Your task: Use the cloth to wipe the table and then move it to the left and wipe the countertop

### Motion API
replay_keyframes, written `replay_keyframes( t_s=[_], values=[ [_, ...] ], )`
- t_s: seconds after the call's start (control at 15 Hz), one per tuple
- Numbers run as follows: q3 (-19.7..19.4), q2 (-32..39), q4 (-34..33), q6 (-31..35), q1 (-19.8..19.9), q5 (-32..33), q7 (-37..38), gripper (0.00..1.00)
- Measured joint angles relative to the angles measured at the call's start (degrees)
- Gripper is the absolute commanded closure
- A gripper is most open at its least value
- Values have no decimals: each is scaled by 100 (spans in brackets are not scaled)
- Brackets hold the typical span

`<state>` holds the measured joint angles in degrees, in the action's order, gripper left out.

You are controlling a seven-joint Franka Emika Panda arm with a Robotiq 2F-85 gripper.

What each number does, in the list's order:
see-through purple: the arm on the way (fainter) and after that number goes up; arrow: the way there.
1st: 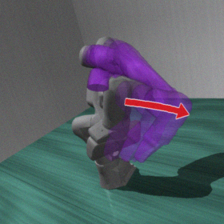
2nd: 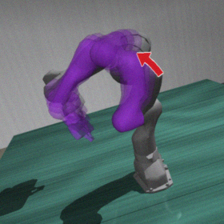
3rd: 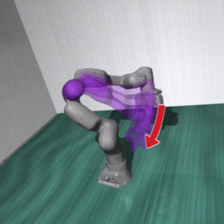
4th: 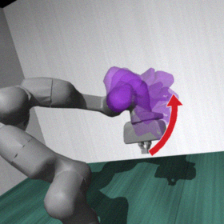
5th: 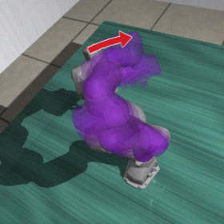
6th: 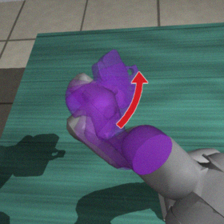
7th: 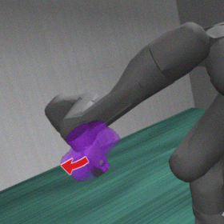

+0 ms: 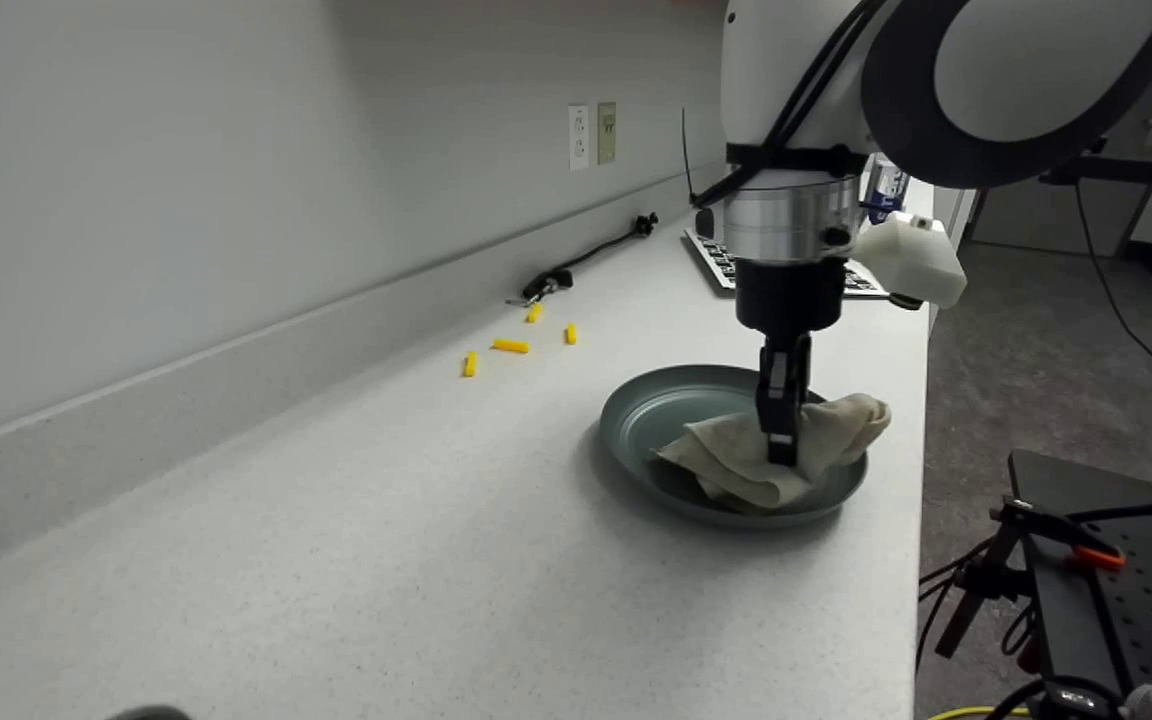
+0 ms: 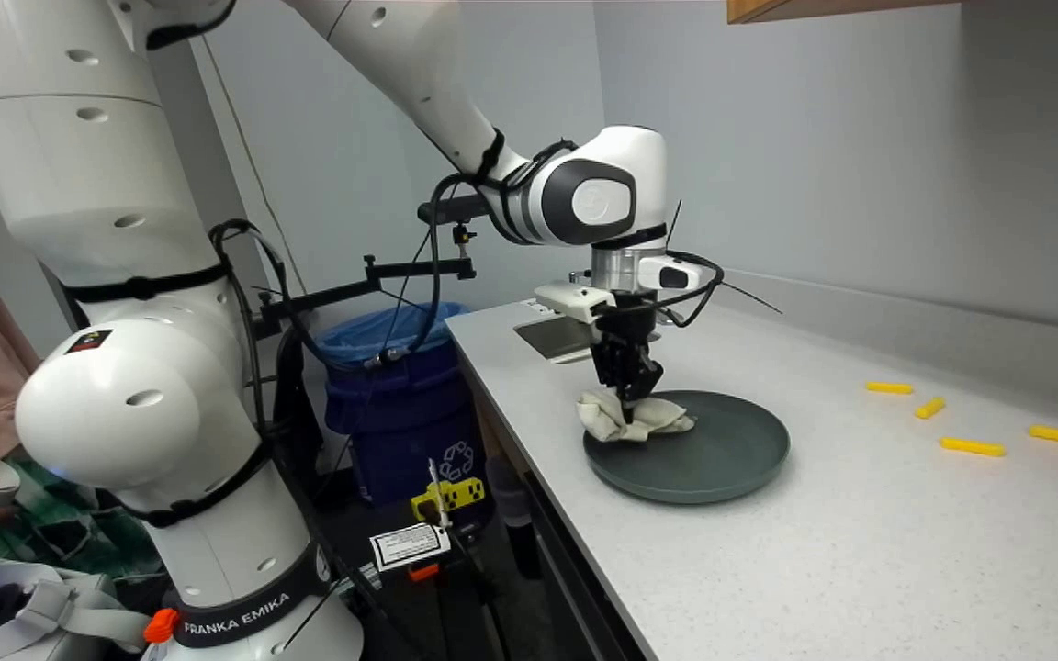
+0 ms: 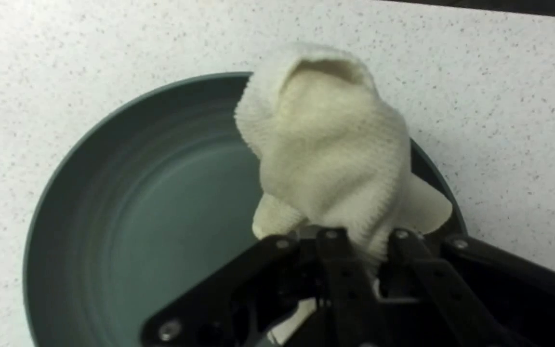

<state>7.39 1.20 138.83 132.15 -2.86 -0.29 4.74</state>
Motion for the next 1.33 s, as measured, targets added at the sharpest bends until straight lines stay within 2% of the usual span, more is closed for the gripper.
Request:
replay_keyframes(
  t_s=[0.53,0.73,1.0,1.07,1.2,1.33],
  values=[
    [-1,-18,219,1480,-27,812,1252,97],
    [-85,-84,247,1571,-27,2069,2195,97],
    [-124,-289,227,1177,-25,3936,3726,97],
    [-109,-292,230,1107,-25,4170,3982,97],
    [-97,-261,277,1288,-30,4025,4075,97],
    [-97,-185,397,1907,-38,3414,3879,97]
  ],
)
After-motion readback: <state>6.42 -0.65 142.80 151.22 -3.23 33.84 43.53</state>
